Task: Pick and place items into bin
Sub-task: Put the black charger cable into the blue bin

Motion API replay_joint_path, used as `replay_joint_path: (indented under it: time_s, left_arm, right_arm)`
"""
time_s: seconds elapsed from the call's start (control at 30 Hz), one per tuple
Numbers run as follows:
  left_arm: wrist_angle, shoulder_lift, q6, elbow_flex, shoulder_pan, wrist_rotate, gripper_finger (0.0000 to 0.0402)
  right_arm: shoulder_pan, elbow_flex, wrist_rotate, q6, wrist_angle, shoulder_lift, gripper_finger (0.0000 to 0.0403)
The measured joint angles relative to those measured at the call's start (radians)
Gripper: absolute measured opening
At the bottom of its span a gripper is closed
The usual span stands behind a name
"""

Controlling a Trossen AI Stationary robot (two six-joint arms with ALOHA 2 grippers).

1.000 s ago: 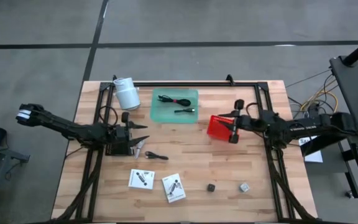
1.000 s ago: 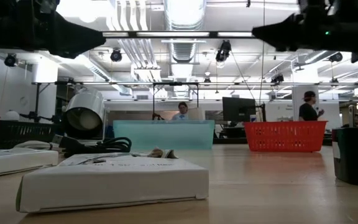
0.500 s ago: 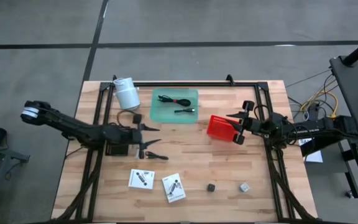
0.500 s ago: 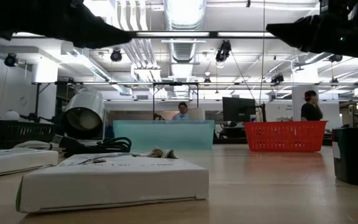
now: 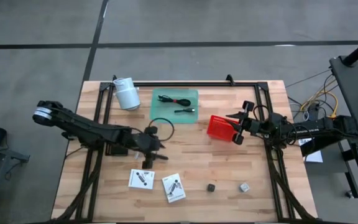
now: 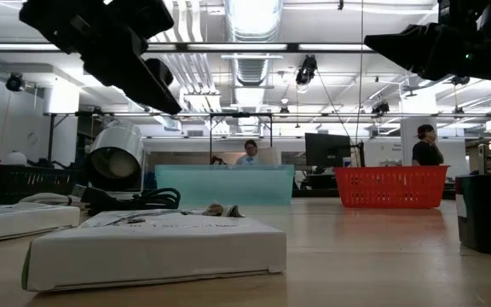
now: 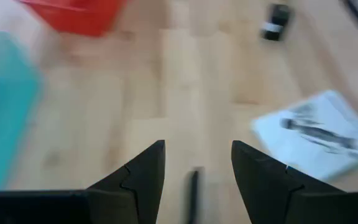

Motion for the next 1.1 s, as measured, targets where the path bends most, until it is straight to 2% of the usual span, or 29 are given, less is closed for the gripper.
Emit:
replay_joint_path:
  time_s: [0.37, 0.77, 1.1]
  left_arm:
    - [-0.003, 0.17, -0.001, 0.012, 0.001, 0.018, 0.0169]
    - [0.0, 0.268, -0.001, 0.012, 0.007, 0.018, 0.0169]
    - [-0.002, 0.294, 0.0, 0.007, 0.026, 0.015, 0.0169]
  right_arm:
    - [-0.001, 0.0, 0.0, -0.011, -0.025, 0.001, 0.006]
    - [0.0, 0.0, -0.001, -0.048, -0.046, 0.001, 0.006]
    - [0.0, 0.0, -0.001, -0.05, -0.046, 0.001, 0.0061]
